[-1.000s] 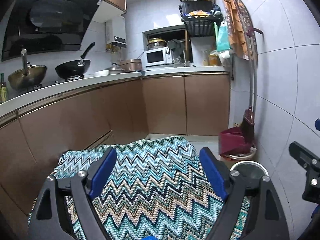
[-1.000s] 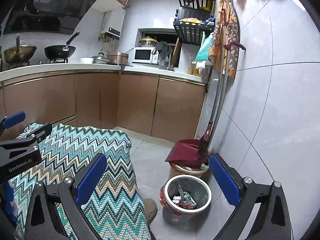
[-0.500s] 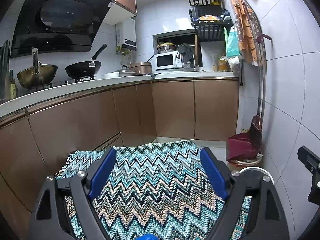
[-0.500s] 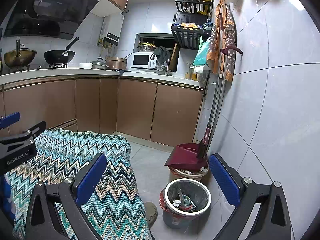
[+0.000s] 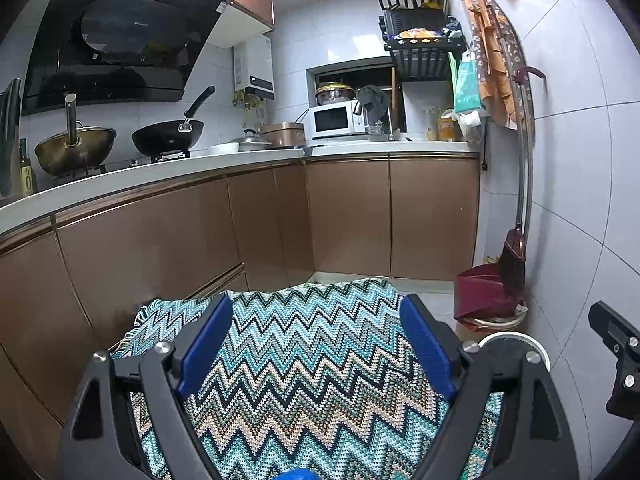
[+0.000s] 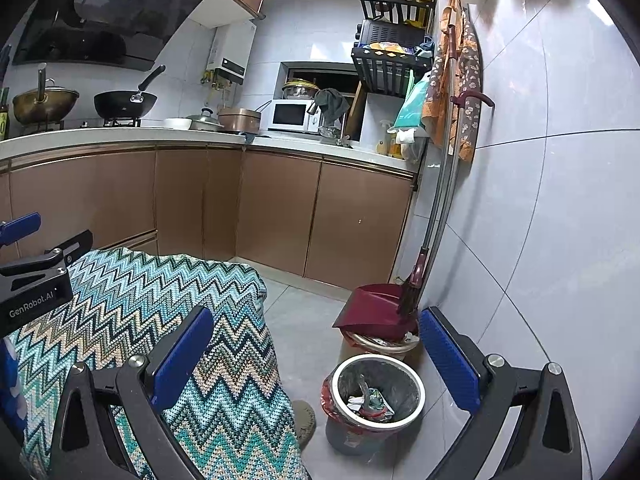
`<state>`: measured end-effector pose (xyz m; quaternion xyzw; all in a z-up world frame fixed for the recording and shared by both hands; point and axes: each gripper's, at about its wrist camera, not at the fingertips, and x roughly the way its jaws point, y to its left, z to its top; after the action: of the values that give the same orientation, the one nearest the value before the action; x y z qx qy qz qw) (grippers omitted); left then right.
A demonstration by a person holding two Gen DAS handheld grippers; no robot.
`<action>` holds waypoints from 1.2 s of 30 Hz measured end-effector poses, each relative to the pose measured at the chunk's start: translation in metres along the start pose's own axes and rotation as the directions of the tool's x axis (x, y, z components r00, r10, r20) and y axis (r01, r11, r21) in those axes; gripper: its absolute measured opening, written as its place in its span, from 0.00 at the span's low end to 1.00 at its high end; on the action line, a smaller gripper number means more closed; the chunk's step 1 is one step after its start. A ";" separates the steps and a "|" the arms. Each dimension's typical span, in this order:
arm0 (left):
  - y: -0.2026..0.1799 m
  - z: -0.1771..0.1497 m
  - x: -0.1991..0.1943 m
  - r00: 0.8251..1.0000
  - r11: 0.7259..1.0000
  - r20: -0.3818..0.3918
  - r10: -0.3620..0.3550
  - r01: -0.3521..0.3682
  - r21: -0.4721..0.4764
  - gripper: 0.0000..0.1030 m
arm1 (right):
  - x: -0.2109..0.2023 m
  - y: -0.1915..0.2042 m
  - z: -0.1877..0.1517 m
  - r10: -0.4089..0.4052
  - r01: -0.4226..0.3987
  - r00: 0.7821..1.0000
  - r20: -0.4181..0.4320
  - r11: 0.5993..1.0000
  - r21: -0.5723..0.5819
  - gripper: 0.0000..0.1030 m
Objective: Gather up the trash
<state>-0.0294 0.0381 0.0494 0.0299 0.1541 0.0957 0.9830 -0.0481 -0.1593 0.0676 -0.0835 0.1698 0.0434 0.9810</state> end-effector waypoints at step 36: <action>0.005 -0.004 -0.004 1.000 1.000 0.003 -0.019 0.019 0.011 0.83 | -0.001 0.002 -0.002 0.028 -0.028 1.000 0.012 1.000 0.000 1.00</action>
<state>-0.0352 0.0426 0.0475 0.0341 0.1533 0.0853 0.9839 -0.0499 -0.1578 0.0661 -0.0810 0.1651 0.0574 0.9813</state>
